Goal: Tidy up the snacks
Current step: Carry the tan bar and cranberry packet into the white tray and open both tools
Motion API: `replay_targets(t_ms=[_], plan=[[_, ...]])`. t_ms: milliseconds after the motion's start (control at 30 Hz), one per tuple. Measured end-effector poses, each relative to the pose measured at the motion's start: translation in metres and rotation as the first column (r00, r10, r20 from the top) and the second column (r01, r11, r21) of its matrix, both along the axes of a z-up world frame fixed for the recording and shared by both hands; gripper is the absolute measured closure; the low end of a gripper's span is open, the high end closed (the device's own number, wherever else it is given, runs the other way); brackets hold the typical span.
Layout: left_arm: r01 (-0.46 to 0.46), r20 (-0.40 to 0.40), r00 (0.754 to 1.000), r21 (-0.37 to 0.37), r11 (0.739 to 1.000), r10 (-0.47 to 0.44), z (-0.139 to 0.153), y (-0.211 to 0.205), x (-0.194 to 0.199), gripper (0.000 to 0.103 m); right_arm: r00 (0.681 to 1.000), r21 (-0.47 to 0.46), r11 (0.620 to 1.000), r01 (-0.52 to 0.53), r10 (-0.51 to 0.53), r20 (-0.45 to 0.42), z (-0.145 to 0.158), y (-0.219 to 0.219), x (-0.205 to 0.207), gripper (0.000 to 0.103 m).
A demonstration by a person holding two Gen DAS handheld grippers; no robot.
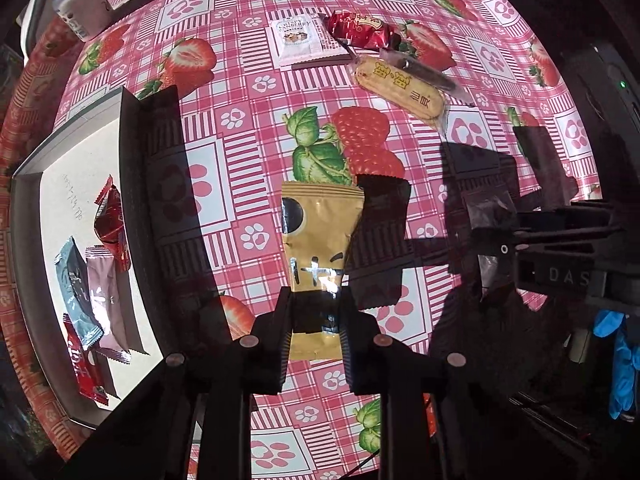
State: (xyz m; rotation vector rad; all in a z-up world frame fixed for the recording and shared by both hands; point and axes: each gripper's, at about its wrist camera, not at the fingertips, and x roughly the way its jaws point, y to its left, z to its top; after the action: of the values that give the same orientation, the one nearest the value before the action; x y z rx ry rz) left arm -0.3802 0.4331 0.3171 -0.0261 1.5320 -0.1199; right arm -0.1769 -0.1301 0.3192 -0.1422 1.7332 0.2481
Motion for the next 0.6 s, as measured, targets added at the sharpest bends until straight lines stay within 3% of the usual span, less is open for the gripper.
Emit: replay_targets(t_ms=[267,600], plan=[[-0.048,0.078,0.996,-0.018,0.999,0.05,0.032,0.038,-0.003,0.08,0.999,0.04,0.999,-0.037,0.035,0.039,0.031,0.051,0.025,0.06],[-0.171,0.105,0.98,-0.012,0.985,0.171,0.035,0.098,-0.01,0.08,0.986,0.089,0.983,-0.159,0.153,0.067,0.049,0.143,0.03,0.06]])
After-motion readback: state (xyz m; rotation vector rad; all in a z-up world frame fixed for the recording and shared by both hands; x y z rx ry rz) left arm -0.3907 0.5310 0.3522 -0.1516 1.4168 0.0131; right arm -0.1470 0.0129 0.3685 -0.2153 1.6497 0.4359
